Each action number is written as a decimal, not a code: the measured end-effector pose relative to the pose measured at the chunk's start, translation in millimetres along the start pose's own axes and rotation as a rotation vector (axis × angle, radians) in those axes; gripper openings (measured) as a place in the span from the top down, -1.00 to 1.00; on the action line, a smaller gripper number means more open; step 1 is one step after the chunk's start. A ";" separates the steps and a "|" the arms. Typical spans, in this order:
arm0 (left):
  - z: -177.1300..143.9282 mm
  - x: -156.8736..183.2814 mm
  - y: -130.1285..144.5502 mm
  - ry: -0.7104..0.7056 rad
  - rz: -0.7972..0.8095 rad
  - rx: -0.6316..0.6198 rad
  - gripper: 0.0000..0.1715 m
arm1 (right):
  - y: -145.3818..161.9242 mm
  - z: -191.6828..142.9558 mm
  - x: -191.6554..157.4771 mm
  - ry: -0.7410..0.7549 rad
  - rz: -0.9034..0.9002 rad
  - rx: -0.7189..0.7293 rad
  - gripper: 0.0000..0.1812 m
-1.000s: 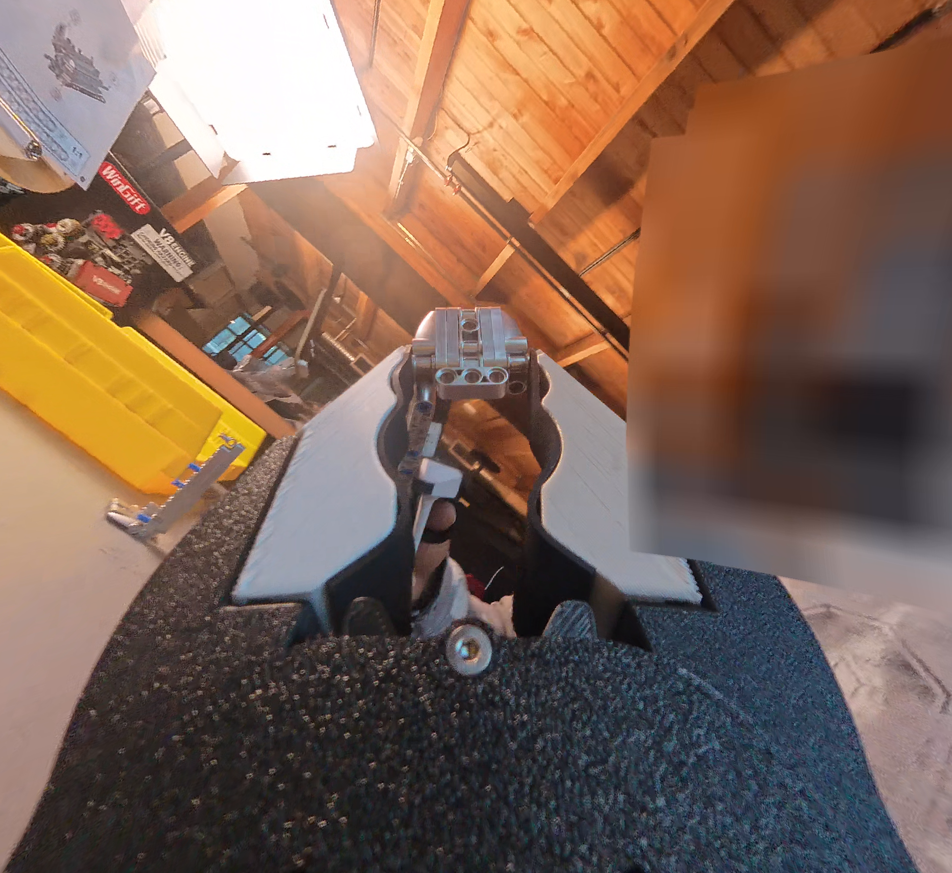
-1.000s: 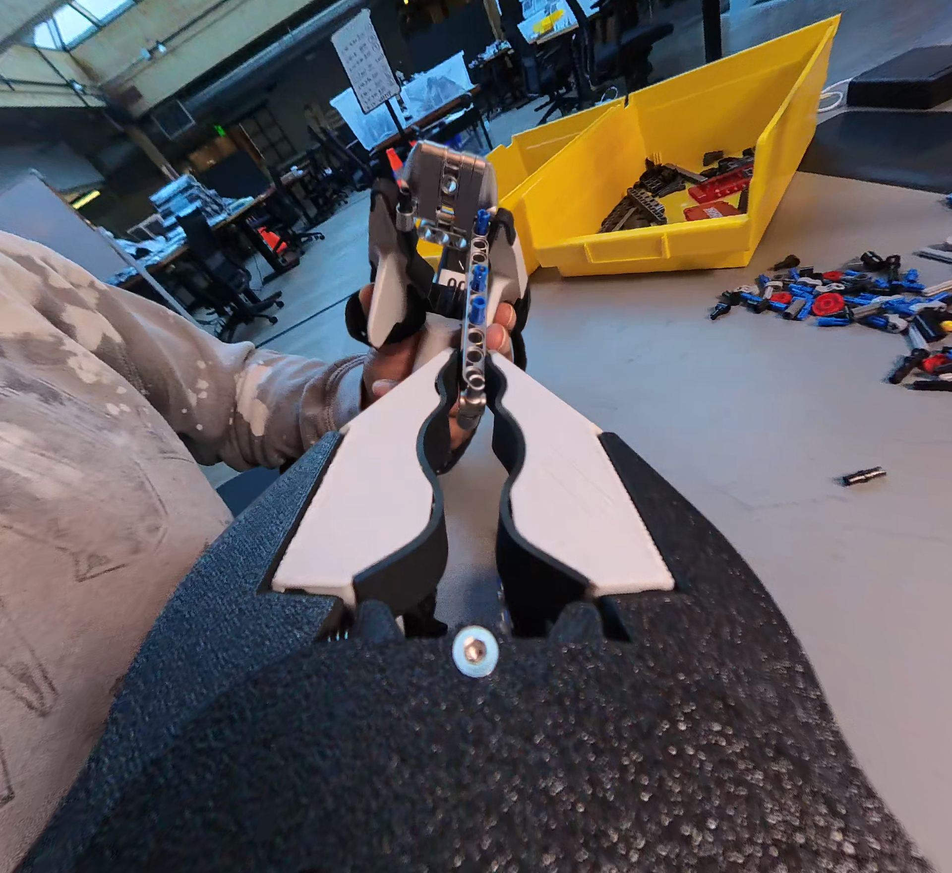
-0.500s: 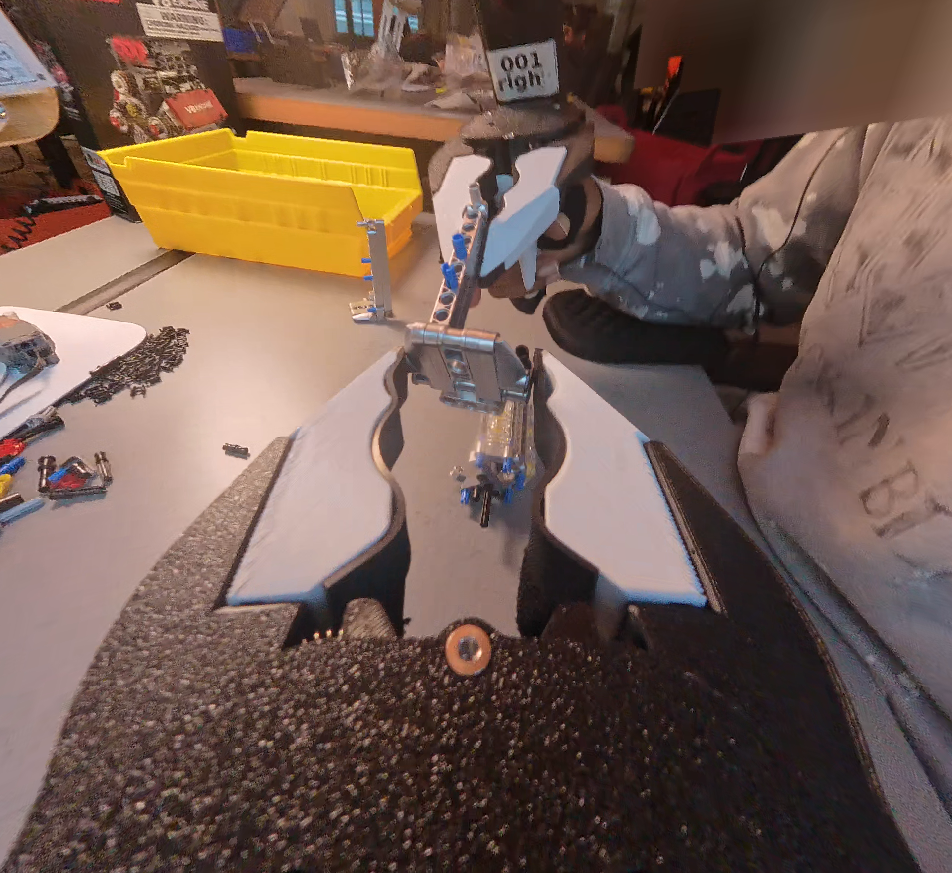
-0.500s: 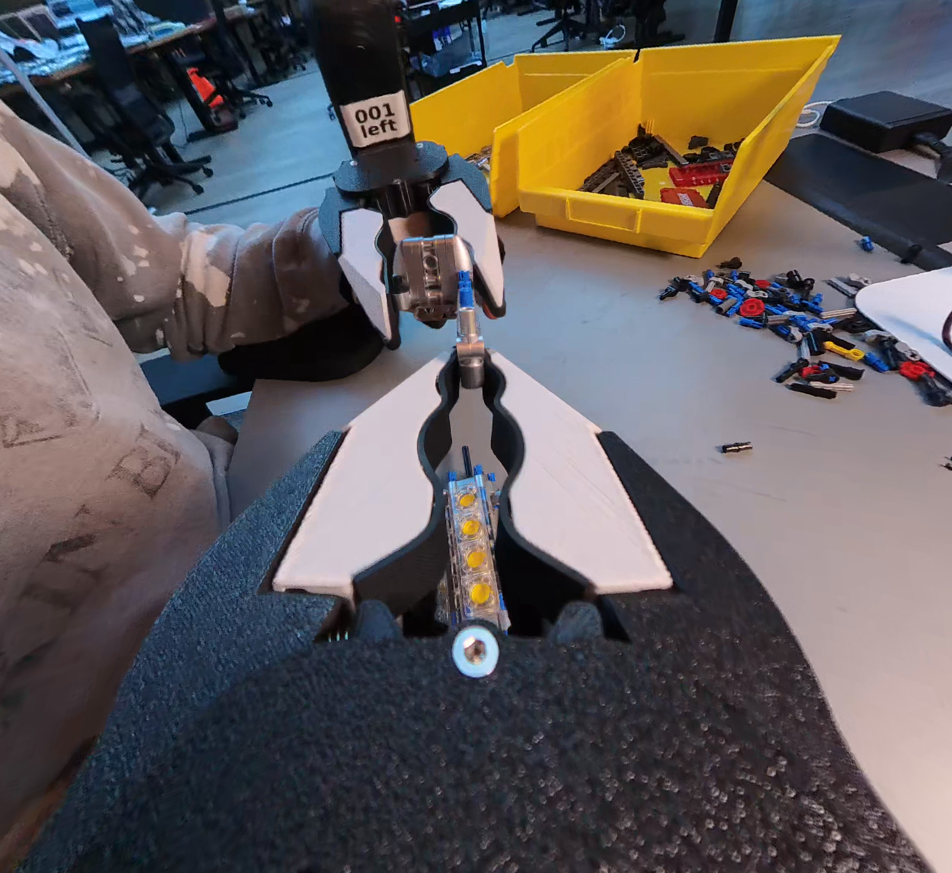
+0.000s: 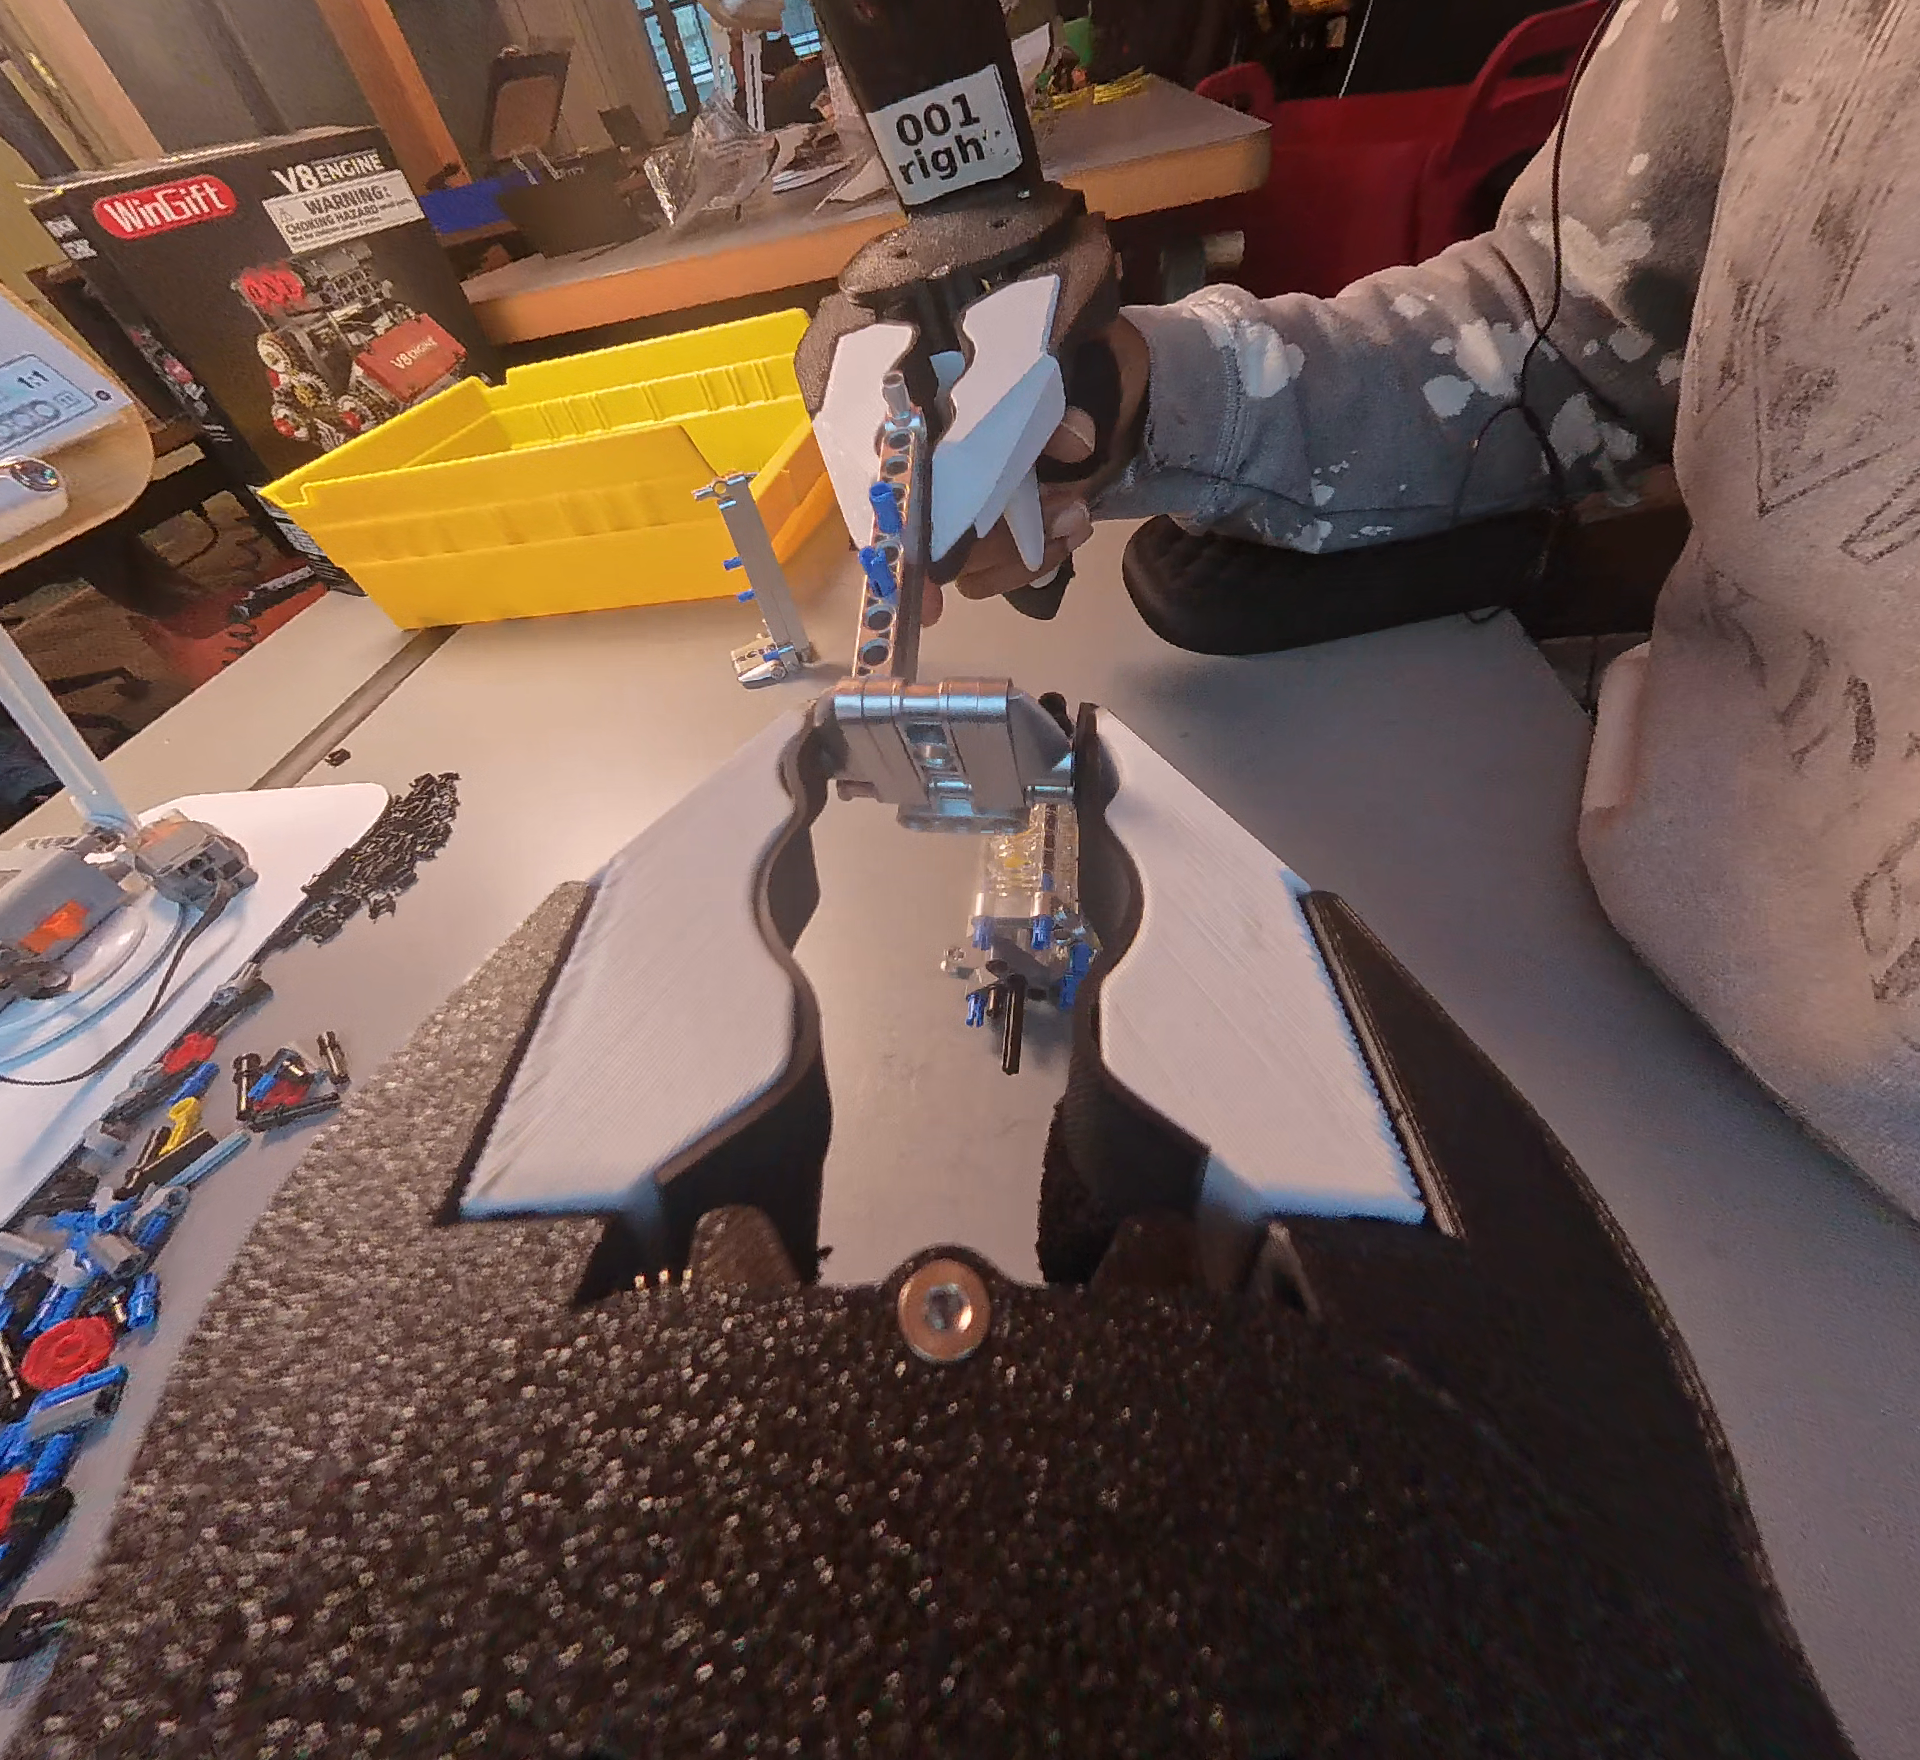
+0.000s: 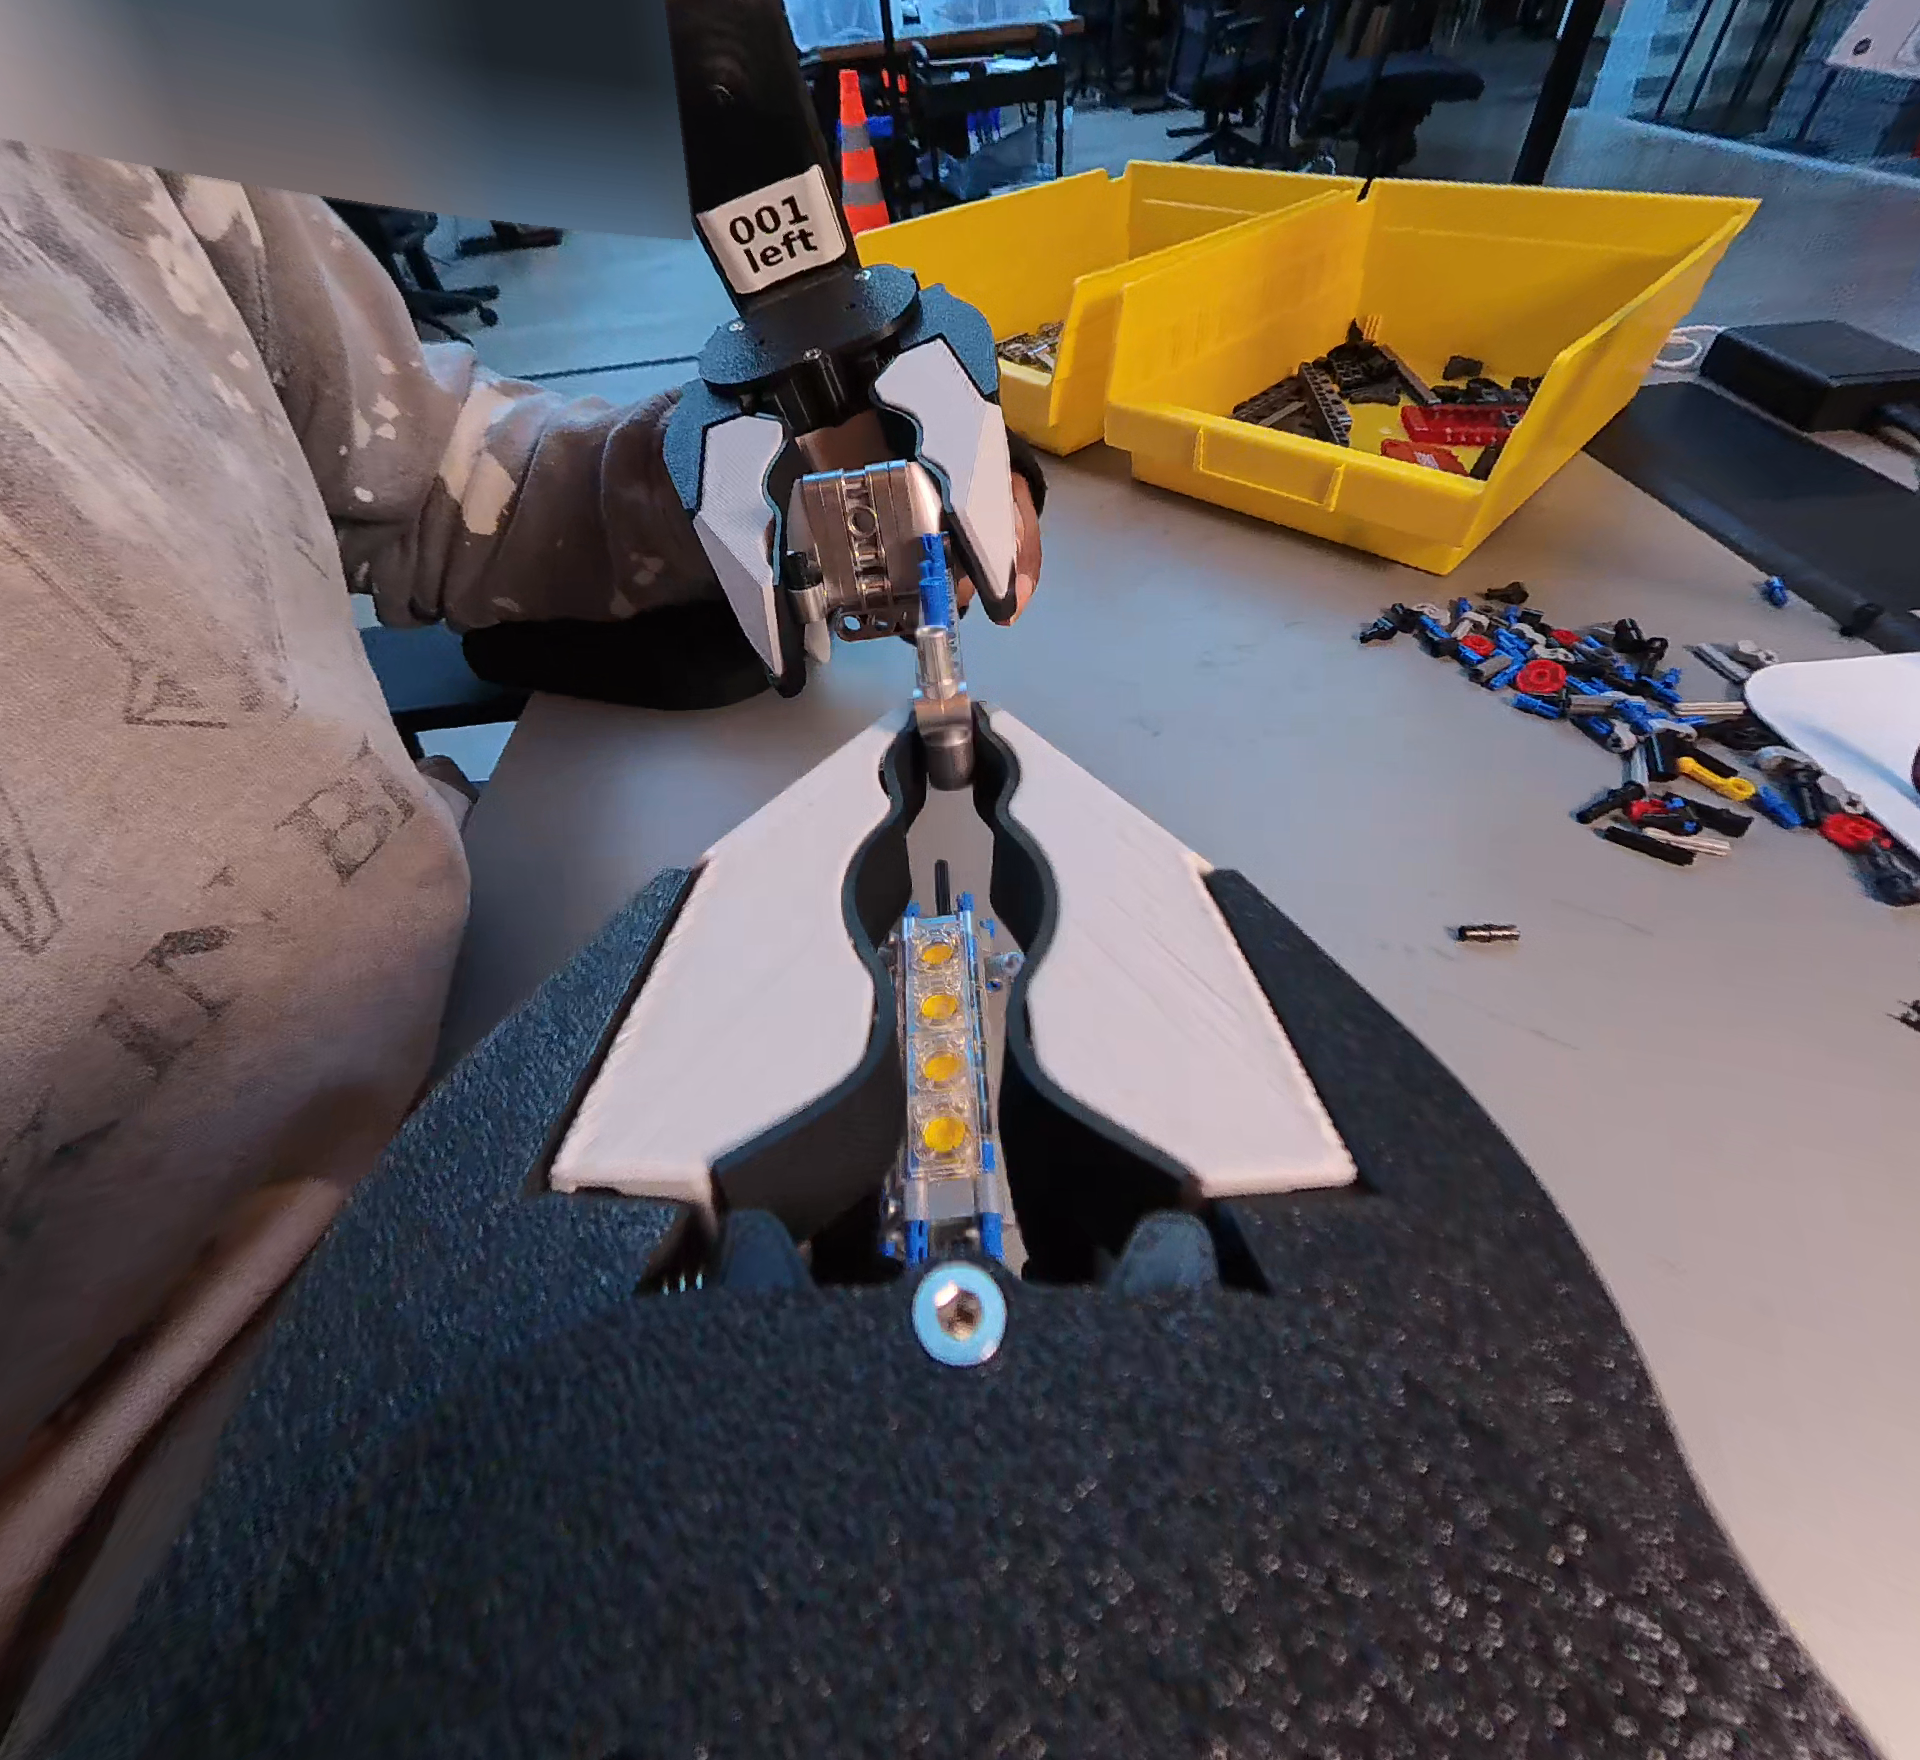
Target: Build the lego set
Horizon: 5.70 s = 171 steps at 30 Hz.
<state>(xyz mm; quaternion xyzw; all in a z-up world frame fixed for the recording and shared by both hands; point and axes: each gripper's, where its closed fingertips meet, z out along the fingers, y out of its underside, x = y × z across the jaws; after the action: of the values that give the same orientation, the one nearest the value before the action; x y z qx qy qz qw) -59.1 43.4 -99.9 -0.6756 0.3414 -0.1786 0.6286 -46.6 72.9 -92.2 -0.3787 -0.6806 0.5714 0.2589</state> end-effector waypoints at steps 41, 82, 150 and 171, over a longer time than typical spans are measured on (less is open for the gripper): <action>1.4 -7.6 -53.4 0.097 -0.387 0.402 0.48 | 16.6 71.4 -8.3 0.042 -0.042 -0.084 0.56; -31.2 -68.9 8.1 -0.214 -0.682 0.242 0.86 | 14.0 7.3 74.4 0.095 0.307 0.058 0.58; -1.3 -9.9 99.4 -0.216 -1.159 -0.377 0.94 | 89.6 8.4 3.9 0.263 -0.287 -0.766 0.72; 2.0 -15.3 91.1 -0.257 -0.988 -0.429 0.94 | 87.2 19.1 8.9 0.398 -0.280 -0.798 0.72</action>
<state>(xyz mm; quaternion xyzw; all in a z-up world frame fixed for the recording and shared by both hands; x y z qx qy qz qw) -90.0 57.5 -185.8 -0.8847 -0.0671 -0.2947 0.3550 -47.6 74.3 -182.0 -0.4554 -0.8287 0.1407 0.2932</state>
